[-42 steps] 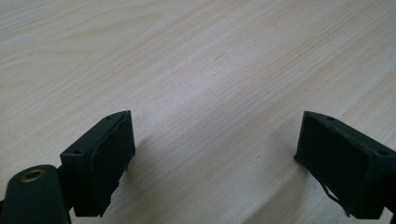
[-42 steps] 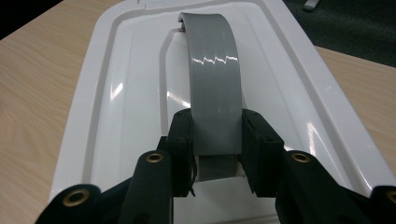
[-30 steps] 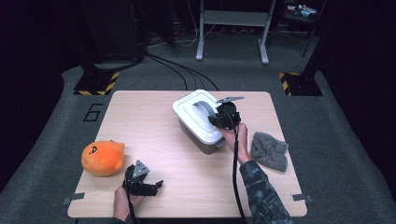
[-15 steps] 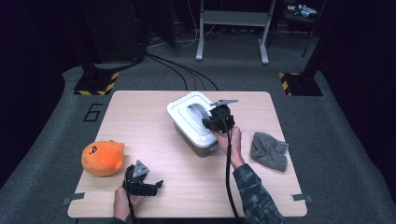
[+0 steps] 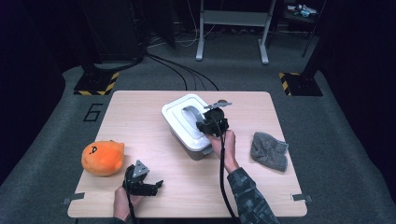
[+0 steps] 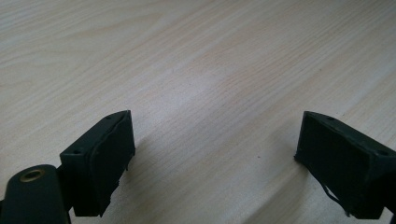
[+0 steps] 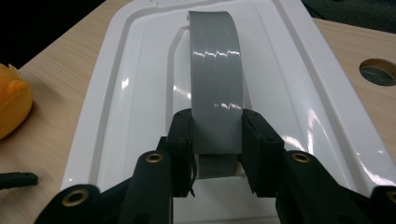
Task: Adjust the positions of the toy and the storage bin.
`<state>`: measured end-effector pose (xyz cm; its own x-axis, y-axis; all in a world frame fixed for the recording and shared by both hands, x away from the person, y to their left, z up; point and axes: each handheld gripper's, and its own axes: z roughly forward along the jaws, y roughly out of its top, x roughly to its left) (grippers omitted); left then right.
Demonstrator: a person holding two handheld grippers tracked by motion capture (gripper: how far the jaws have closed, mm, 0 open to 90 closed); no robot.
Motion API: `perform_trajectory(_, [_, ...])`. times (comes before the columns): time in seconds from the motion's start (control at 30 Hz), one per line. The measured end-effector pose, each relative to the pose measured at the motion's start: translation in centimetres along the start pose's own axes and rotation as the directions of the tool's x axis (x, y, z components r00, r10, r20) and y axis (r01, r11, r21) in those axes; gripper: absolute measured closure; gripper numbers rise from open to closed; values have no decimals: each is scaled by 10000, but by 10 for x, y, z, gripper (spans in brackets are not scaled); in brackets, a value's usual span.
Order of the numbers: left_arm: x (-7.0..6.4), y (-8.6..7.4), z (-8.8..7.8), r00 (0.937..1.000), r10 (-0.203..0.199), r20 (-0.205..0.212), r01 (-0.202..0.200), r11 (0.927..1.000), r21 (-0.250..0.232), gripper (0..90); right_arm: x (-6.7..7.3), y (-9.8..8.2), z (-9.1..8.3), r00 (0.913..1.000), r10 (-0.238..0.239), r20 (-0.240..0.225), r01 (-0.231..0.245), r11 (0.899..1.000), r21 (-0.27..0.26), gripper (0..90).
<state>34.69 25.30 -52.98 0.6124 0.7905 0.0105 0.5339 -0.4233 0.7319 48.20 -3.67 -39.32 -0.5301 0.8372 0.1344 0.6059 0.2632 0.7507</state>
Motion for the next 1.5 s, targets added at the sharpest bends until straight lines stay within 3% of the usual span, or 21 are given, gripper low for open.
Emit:
perform_trajectory(0.1, [0, 0, 0, 10000, -6, -2, 6, 10000, -1, 111, 6, -1, 0, 9999, 67, -92, -67, 10000, -15, 666])
perform_trajectory(0.17, [0, 0, 0, 10000, 0, -3, 0, 10000, 1, 112, 7, -2, 0, 9998, -178, -102, 178, 9998, -38, 666])
perform_trajectory(0.4, [0, 0, 0, 10000, -9, 0, 9, 10000, 1, 111, 14, -3, 1, 9997, -2, -226, 0, 10000, -82, 666])
perform_trajectory(0.83, [0, 0, 0, 10000, 27, 9, -27, 10000, 31, 111, 29, -4, 4, 10000, 6, 6, -6, 9999, -160, 662])
perform_trajectory(0.93, [0, 0, 0, 10000, 31, 7, -31, 10000, 31, 112, 28, -3, 4, 9999, -154, -21, 154, 9999, -69, 635])
perform_trajectory(1.03, [0, 0, 0, 10000, 80, 13, -80, 9999, 69, 111, 26, 2, 2, 9991, -413, -94, 413, 9991, -46, 532])
perform_trajectory(1.23, [0, 0, 0, 10000, 50, -56, -49, 10000, 41, 112, 21, 20, 0, 9953, -814, -519, 806, 9966, -168, 503])
perform_trajectory(1.37, [1, 0, -1, 9999, 155, -15, -155, 9999, 68, 112, 28, 33, 9, 9898, -1411, -170, 1413, 9899, 102, 513])
perform_trajectory(1.5, [0, 0, 0, 9999, 124, -18, -124, 9999, 46, 112, 31, 42, 20, 9883, -1527, 43, 1523, 9871, 491, 537])
